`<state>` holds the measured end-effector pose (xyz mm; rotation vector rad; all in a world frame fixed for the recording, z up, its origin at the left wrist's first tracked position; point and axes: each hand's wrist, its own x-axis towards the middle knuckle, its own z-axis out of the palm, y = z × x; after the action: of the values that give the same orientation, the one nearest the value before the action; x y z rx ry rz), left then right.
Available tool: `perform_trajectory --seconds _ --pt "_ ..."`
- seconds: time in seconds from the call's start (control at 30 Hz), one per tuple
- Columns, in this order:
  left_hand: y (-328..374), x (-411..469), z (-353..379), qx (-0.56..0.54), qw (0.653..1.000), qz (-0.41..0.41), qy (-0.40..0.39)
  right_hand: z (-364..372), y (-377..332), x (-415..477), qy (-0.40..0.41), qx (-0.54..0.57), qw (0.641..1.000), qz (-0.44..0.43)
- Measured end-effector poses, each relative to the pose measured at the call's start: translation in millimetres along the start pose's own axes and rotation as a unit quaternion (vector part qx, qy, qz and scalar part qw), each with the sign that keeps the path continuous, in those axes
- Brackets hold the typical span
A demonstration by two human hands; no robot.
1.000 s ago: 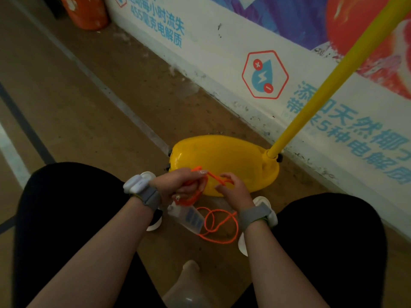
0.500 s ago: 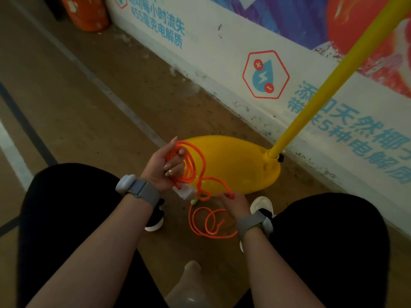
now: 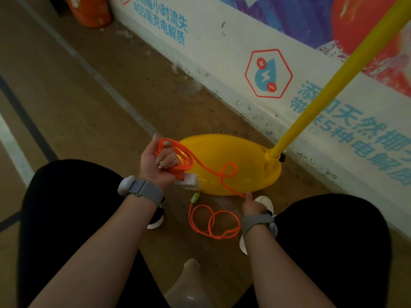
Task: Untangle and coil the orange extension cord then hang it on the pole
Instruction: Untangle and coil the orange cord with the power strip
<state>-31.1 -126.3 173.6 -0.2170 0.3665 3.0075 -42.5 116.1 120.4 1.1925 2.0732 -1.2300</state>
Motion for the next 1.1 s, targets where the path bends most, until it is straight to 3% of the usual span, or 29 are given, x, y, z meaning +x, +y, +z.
perform_trajectory --seconds 0.07,0.17,0.27,0.3,0.33,0.37,0.43,0.5,0.6,0.7,0.9,0.97,1.0,1.1 --pt "3.4 1.3 -2.3 -0.036 0.999 -0.009 -0.037 1.3 5.0 -6.4 0.01 -0.058 0.997 -0.051" --pt "1.7 1.5 -4.9 -0.058 0.996 -0.04 -0.054 9.2 11.1 -0.8 -0.021 -0.052 0.995 -0.079" --pt "-8.9 0.4 -2.8 -0.015 0.995 -0.094 -0.014 17.3 1.7 -0.1 -0.094 -0.13 0.98 -0.12" --pt "-12.6 0.7 -3.6 0.015 0.993 -0.114 0.004 20.1 -2.6 -4.0 -0.122 -0.108 0.977 -0.135" --pt "-17.0 0.9 -4.6 0.037 0.99 -0.139 0.008 23.1 -10.2 -12.5 -0.166 0.011 0.983 -0.078" --pt "-21.2 0.9 -4.8 0.045 0.985 -0.165 -0.002 24.9 -17.7 -18.8 -0.221 0.156 0.963 -0.018" --pt "-27.2 0.1 -3.6 0.054 0.979 -0.198 -0.014 30.1 -21.6 -36.0 -0.305 0.289 0.907 -0.019" --pt "-28.9 -0.7 -1.0 0.09 0.975 -0.203 0.017 31.0 -24.5 -36.4 -0.28 0.358 0.89 0.0" --pt "-30.6 -2.4 6.7 0.135 0.968 -0.208 0.047 18.0 -28.8 -35.1 -0.244 0.364 0.899 0.019" --pt "-33.1 -2.9 6.1 0.148 0.963 -0.217 0.061 12.6 -25.6 -30.3 -0.262 0.347 0.9 0.045" --pt "-20.0 1.1 6.0 0.09 0.98 -0.153 0.085 8.2 -20.6 -21.2 -0.11 0.262 0.956 0.068" --pt "-18.3 3.0 5.3 0.078 0.984 -0.118 0.112 6.5 -20.7 -19.3 -0.079 0.162 0.983 0.036" --pt "-17.3 3.1 4.3 0.068 0.985 -0.097 0.129 7.2 -23.2 -20.9 -0.093 0.132 0.987 0.011" --pt "-12.1 4.2 -5.4 0.015 0.983 -0.039 0.18 9.3 -22.4 -20.8 -0.195 0.218 0.956 0.003"
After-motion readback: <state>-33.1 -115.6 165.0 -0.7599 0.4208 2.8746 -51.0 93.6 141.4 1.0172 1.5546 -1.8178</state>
